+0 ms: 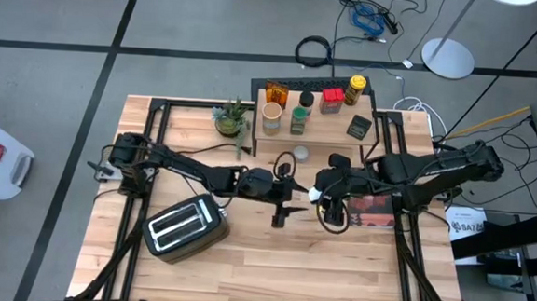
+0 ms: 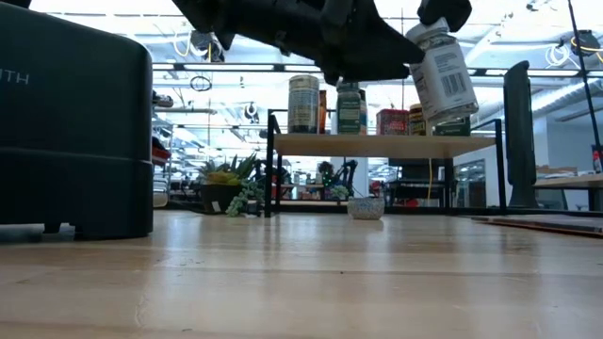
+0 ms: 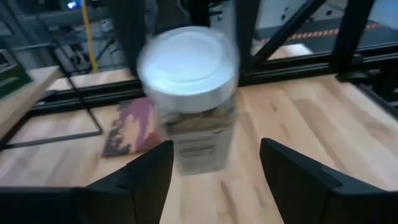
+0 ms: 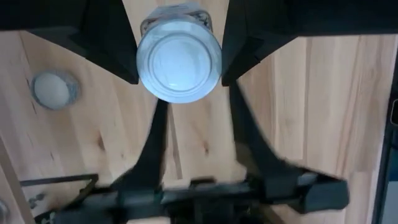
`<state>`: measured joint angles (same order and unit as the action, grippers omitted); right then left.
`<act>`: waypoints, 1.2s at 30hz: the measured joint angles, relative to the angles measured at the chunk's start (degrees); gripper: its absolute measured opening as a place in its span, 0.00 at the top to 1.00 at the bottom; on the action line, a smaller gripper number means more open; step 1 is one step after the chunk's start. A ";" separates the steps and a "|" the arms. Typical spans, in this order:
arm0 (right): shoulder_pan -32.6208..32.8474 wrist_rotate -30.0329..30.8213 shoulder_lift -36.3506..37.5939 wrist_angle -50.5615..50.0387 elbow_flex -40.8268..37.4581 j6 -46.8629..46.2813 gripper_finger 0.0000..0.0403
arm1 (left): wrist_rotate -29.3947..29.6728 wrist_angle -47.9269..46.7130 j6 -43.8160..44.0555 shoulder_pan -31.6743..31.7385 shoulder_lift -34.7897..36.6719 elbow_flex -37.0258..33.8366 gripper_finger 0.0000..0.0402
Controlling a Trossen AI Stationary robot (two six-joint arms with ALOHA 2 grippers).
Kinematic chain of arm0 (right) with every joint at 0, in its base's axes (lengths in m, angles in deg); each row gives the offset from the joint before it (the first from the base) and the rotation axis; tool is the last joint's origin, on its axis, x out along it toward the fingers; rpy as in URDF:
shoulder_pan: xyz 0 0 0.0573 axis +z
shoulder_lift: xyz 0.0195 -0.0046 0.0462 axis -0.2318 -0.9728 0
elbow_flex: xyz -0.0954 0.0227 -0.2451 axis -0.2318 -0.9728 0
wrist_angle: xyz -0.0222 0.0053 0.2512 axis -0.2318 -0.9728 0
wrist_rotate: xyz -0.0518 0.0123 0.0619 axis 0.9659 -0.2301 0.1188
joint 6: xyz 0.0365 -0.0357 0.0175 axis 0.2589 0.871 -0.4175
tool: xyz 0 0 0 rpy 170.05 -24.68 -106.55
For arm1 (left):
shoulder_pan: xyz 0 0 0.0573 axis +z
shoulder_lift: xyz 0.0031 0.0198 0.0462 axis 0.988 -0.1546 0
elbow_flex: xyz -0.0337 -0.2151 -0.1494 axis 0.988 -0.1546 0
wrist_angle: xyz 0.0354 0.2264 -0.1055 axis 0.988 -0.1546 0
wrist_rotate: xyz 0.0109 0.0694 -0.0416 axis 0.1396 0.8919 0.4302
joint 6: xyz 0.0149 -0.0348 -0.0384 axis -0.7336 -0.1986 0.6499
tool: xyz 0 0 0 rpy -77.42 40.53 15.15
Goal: Shelf spices
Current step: Put the white seasoning bottle on the shelf
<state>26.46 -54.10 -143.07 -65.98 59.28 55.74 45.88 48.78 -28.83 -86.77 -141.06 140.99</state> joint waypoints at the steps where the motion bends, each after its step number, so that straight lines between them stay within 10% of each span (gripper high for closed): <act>1: 0.00 -0.02 0.00 -0.84 0.35 0.00 0.54 | 0.22 -0.95 -0.34 0.24 0.58 -0.01 0.38; 18: -5.33 5.75 2.67 -5.56 5.85 6.82 0.54 | 4.71 -16.51 -3.97 1.37 6.50 -0.11 0.38; 36: -29.51 -2.54 4.35 -2.18 10.27 23.29 0.54 | 4.22 -20.21 -4.50 -1.49 6.50 -0.11 0.38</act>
<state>-3.05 -56.64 -138.72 -68.16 69.55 79.03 50.11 28.57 -33.33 -88.26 -134.55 140.88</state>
